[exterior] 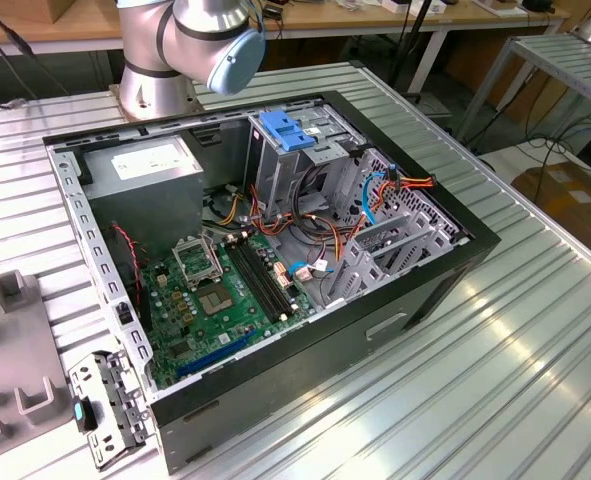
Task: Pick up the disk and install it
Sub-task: 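Pick up the disk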
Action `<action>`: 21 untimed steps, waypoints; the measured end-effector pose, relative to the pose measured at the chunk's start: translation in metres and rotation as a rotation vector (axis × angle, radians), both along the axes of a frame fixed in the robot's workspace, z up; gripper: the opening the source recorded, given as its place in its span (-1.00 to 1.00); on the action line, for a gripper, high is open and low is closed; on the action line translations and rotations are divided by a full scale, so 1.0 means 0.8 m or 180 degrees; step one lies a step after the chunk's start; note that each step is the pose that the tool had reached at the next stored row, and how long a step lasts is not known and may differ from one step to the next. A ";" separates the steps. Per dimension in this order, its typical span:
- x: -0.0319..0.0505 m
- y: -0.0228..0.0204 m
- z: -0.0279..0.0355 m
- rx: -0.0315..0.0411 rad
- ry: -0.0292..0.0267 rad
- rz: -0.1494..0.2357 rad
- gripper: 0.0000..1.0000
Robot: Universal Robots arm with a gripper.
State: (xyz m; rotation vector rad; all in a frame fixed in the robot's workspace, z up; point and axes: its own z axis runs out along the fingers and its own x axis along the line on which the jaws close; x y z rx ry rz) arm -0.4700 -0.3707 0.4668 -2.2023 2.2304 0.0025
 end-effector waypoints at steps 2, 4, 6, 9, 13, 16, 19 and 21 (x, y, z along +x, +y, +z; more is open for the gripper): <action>0.000 0.0000 0.0017 0.0000 0.0000 0.0000 -0.25; 0.000 0.0000 0.0017 0.0000 0.0000 0.0000 -0.25; 0.000 0.0000 0.0018 0.0000 0.0000 0.0000 -0.25; 0.000 0.0000 0.0019 0.0000 0.0000 0.0000 -0.25; 0.000 0.0000 0.0022 0.0000 0.0000 0.0000 -0.25; 0.000 0.0000 0.0022 0.0000 0.0000 0.0000 -0.25; 0.000 0.0000 0.0030 0.0000 0.0001 0.0000 -0.25; 0.000 0.0000 0.0042 0.0000 0.0000 0.0000 -0.25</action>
